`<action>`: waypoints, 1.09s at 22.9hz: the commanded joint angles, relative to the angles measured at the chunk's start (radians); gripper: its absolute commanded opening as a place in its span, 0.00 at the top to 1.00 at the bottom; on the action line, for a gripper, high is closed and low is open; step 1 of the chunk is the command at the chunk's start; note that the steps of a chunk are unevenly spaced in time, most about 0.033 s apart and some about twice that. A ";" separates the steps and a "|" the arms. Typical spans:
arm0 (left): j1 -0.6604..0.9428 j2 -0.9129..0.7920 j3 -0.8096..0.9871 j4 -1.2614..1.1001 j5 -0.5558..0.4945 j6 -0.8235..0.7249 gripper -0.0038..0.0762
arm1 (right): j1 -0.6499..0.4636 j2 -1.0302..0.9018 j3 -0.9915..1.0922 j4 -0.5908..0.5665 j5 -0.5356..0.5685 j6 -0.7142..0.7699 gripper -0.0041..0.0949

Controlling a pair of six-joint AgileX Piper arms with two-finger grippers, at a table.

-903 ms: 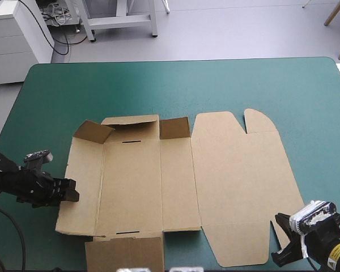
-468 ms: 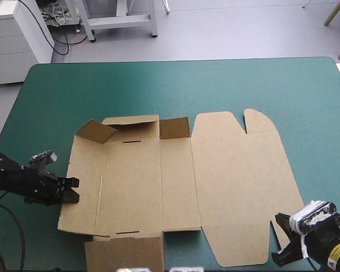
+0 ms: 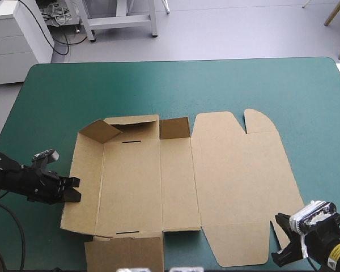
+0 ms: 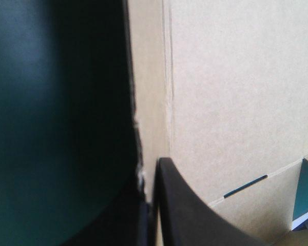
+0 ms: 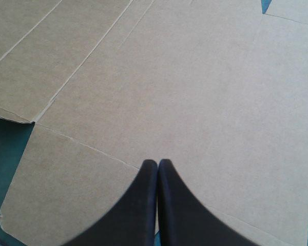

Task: Fold the box

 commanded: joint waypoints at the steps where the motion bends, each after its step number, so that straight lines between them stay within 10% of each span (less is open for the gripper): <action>1: 0.004 -0.021 -0.021 -0.015 0.037 0.011 0.96 | -0.006 0.009 -0.027 -0.012 -0.065 -0.005 0.98; 4: 0.004 -0.021 -0.032 -0.015 0.037 0.011 0.91 | -0.006 0.009 -0.027 -0.012 -0.065 -0.005 0.98; 10: 0.004 -0.062 -0.108 -0.017 0.037 -0.012 0.28 | -0.006 0.009 -0.027 -0.012 -0.065 -0.005 0.98; 25: 0.004 -0.191 -0.242 0.122 0.035 -0.174 0.27 | -0.006 0.009 -0.027 -0.012 -0.065 -0.005 0.98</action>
